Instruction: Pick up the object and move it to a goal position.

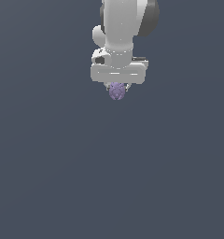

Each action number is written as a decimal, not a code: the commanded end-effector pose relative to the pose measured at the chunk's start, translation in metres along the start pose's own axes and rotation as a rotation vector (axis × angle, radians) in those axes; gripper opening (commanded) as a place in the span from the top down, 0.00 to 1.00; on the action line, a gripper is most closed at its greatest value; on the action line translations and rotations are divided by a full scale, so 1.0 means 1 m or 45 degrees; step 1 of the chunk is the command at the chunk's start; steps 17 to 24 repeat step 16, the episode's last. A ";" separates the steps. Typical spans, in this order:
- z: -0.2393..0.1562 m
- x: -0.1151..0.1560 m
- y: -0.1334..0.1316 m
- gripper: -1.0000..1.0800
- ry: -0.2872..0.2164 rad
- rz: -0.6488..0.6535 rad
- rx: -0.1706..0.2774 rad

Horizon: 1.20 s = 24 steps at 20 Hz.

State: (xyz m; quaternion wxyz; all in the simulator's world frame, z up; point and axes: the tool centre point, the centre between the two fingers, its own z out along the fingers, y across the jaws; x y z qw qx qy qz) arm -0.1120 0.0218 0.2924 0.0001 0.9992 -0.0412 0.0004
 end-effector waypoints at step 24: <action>-0.034 -0.020 0.003 1.00 -0.001 0.000 0.000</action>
